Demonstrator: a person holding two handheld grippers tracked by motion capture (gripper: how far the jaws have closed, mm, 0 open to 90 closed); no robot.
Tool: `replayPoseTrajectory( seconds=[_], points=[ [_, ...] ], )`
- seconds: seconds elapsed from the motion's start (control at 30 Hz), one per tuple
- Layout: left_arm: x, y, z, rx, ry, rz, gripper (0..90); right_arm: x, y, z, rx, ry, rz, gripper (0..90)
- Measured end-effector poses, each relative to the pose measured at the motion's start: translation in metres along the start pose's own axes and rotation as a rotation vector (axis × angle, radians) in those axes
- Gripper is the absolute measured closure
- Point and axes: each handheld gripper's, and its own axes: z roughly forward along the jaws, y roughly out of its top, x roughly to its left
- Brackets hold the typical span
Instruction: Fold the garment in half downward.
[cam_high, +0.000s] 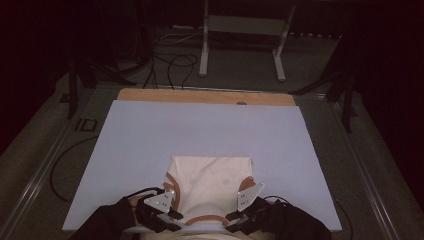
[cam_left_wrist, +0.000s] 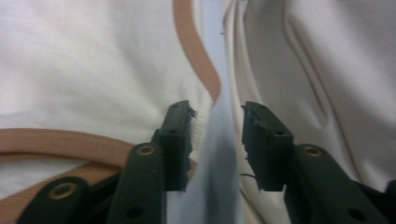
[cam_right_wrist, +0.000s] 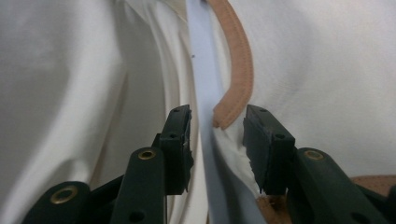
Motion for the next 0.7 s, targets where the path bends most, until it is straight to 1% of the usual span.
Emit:
replayPoseTrajectory(
  seconds=[0.03,0.07,0.1,0.13,0.17,0.2,0.23,0.27,0.3,0.33,0.37,0.4,0.43,0.47,0.53,0.6,0.63,0.67,0.7],
  points=[
    [0.000,0.000,-0.001,-0.004,-0.004,0.004,58.6,0.000,0.000,0.000,-0.005,0.004,-0.004,57.9],
    [-0.001,0.001,-0.003,-0.019,-0.002,0.003,57.0,0.000,0.001,-0.001,-0.009,0.002,-0.008,56.2],
    [0.000,0.002,-0.006,-0.034,0.014,-0.006,53.2,0.000,0.001,-0.002,-0.012,-0.004,-0.015,53.8],
    [0.000,0.003,-0.008,-0.044,0.024,-0.012,46.6,0.001,0.002,-0.004,-0.022,-0.008,-0.015,49.9],
    [0.001,0.004,-0.011,-0.062,0.038,-0.022,42.4,0.001,0.003,-0.005,-0.034,-0.012,-0.014,47.2],
    [0.003,0.007,-0.014,-0.077,0.058,-0.039,36.9,0.000,0.004,-0.007,-0.046,-0.023,-0.008,44.2],
    [0.004,0.008,-0.016,-0.084,0.065,-0.055,30.5,-0.001,0.005,-0.011,-0.065,-0.038,0.004,40.1],
    [0.006,0.010,-0.018,-0.089,0.070,-0.065,26.0,-0.002,0.006,-0.013,-0.082,-0.047,0.014,36.2],
    [0.007,0.011,-0.020,-0.098,0.082,-0.051,18.8,-0.004,0.007,-0.016,-0.102,-0.060,0.025,33.0],
    [0.007,0.013,-0.021,-0.103,0.092,-0.050,14.8,-0.006,0.008,-0.020,-0.128,-0.072,0.036,29.2],
    [0.009,0.015,-0.022,-0.114,0.109,-0.059,14.1,-0.007,0.008,-0.022,-0.144,-0.085,0.041,26.7],
    [0.010,0.017,-0.023,-0.119,0.111,-0.067,10.4,-0.007,0.009,-0.026,-0.166,-0.096,0.060,23.1],
    [0.011,0.019,-0.024,-0.118,0.118,-0.063,5.8,-0.008,0.010,-0.030,-0.184,-0.102,0.072,19.0],
    [0.012,0.021,-0.025,-0.117,0.139,-0.055,2.6,-0.009,0.011,-0.033,-0.197,-0.119,0.067,17.2],
    [0.015,0.025,-0.028,-0.127,0.163,-0.053,0.0,-0.010,0.013,-0.040,-0.223,-0.154,0.083,14.7],
    [0.018,0.029,-0.033,-0.143,0.185,-0.055,0.0,-0.012,0.014,-0.046,-0.244,-0.178,0.087,13.1],
    [0.019,0.030,-0.035,-0.149,0.188,-0.056,0.0,-0.014,0.015,-0.050,-0.261,-0.197,0.084,12.5],
    [0.021,0.031,-0.037,-0.156,0.190,-0.060,0.0,-0.014,0.016,-0.052,-0.270,-0.205,0.083,11.8],
    [0.023,0.032,-0.040,-0.164,0.204,-0.062,0.0,-0.015,0.017,-0.055,-0.276,-0.220,0.082,10.5]
  ],
)
